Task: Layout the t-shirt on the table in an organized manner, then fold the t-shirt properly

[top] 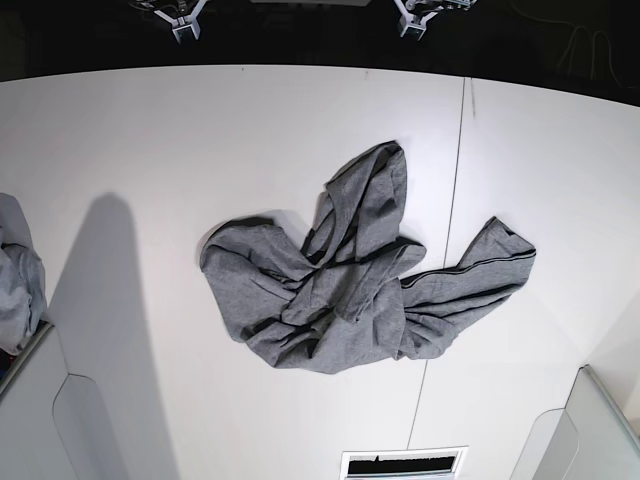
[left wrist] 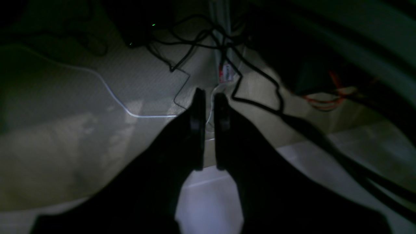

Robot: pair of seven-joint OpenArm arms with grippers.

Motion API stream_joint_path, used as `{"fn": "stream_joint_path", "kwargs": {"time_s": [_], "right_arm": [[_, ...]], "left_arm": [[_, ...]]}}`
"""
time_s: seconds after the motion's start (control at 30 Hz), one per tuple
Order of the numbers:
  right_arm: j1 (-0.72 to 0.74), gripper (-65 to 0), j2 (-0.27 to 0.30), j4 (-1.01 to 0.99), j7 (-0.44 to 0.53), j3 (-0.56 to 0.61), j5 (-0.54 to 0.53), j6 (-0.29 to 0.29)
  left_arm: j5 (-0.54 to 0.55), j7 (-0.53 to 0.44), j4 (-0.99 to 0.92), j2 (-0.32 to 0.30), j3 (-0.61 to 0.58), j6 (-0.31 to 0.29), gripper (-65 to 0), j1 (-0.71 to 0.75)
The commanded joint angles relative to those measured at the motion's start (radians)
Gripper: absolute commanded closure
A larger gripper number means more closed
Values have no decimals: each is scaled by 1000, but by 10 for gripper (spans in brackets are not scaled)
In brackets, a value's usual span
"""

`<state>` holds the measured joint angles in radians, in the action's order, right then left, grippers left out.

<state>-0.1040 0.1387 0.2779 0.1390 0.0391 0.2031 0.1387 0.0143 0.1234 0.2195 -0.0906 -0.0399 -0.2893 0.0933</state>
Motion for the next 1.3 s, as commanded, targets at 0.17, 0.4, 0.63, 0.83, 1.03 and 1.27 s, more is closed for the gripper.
{"fn": "stream_joint_path", "kwargs": {"time_s": [0.17,0.4,0.63,0.83,1.03,1.27], "right_arm": [[-176,-128,103,192,3,119,-2,-1],[-411,-128,219,557,-17,133,-105,-1],[-621,-128,325,967,-95,133,-110,-1],[-741,-128,395,1270,-196,132,-110,-5],[-791,-128,432,1490,-213,123,-110,-5],[-673,-128,426,1636,-211,117,-150,-16]], "left_arm": [[124,16,247,-79,0,-64,-54,198],[136,40,610,-118,69,-66,-65,415],[287,174,990,-131,258,-175,-173,576],[473,292,1279,-163,403,-302,-173,682],[528,312,1535,-196,509,-311,-182,764],[555,292,1714,-284,567,-269,-246,746]]}}
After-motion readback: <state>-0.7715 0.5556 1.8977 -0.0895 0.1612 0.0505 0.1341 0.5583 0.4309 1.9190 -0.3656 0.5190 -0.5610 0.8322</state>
